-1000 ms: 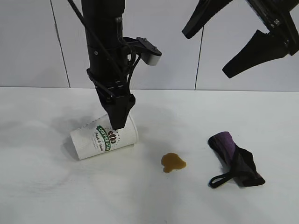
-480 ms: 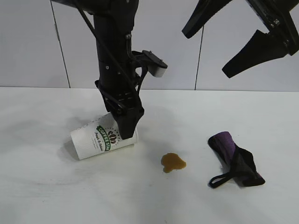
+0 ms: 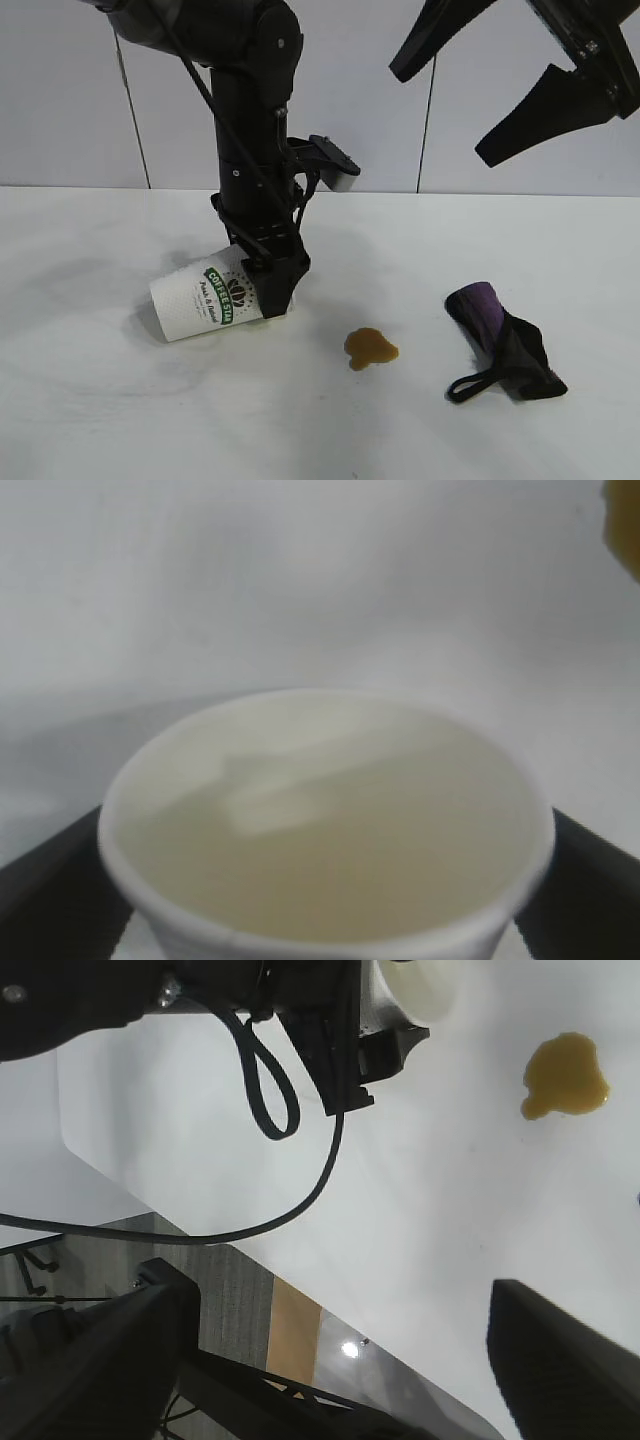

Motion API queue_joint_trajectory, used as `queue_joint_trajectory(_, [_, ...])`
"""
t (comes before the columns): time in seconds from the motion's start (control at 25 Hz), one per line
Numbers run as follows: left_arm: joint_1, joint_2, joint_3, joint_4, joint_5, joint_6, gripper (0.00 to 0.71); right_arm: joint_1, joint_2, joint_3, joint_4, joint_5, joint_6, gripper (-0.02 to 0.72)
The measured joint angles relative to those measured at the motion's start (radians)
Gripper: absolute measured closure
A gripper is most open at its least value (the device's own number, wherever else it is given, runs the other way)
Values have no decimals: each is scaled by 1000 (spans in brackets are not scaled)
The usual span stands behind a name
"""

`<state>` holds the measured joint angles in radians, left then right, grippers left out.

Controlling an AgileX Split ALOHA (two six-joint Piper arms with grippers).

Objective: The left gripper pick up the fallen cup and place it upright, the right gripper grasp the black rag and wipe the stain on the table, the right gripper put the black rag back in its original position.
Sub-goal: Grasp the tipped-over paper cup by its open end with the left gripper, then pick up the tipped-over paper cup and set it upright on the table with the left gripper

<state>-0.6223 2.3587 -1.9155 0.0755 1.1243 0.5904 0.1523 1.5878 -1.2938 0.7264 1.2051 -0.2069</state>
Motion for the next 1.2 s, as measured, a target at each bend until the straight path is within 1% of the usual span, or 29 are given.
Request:
queue_joint_trajectory(0.08, [0, 0, 0, 4, 0, 6, 58, 0, 0, 0, 0, 1, 0, 126])
queue_joint_trajectory(0.12, [0, 0, 0, 4, 0, 7, 76, 0, 0, 0, 0, 1, 0, 126])
queue_joint_trajectory(0.2, [0, 0, -1, 4, 2, 7, 134, 0, 0, 0, 0, 1, 0, 126])
queue_joint_trajectory(0.32, [0, -1, -1, 4, 9, 8, 168, 0, 0, 0, 0, 1, 0, 126])
queue_joint_trajectory(0.6, [1, -30, -5, 6, 79, 9, 182, 0, 0, 0, 0, 1, 0, 126])
queue_joint_trajectory(0.76, [14, -120, -5, -18, 75, 9, 182, 0, 0, 0, 0, 1, 0, 126])
queue_joint_trajectory(0.84, [25, -189, -5, -56, 59, 6, 182, 0, 0, 0, 0, 1, 0, 126])
queue_joint_trajectory(1.0, [77, -326, -5, -192, 34, 7, 182, 0, 0, 0, 2, 1, 0, 126])
queue_joint_trajectory(1.2, [183, -462, -5, -424, 31, 92, 182, 0, 0, 0, 3, 2, 0, 126])
